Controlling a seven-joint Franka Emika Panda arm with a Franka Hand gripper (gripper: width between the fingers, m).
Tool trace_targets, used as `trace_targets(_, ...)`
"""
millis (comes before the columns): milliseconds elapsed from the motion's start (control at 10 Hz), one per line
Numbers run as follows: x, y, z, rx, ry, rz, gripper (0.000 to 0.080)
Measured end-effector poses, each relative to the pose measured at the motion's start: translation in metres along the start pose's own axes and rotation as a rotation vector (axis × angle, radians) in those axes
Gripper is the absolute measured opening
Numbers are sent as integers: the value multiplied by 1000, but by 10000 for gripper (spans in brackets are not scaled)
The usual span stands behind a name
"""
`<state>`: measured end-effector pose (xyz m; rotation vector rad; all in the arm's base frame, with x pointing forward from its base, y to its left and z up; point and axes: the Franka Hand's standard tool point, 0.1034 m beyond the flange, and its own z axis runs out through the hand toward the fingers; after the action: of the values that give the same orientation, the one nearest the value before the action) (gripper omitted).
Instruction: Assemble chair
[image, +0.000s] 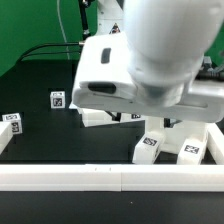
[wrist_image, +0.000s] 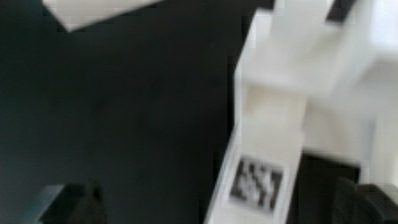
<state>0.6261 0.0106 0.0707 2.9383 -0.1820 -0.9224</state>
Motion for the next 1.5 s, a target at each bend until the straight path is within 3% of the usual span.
trace_targets(100,10,0,-16,17,130,-6,648)
trace_targets(600,-38,28,-32,104,457,44,649)
trace_targets(800,-68,28,-20,132,555,79,649)
trace_targets(1000,-69,24,-21,141,704,101,649)
trace_targets(1300,-70,24,-18,141,700,103,649)
trace_targets(1500,-77,37,0,185,673,191,649)
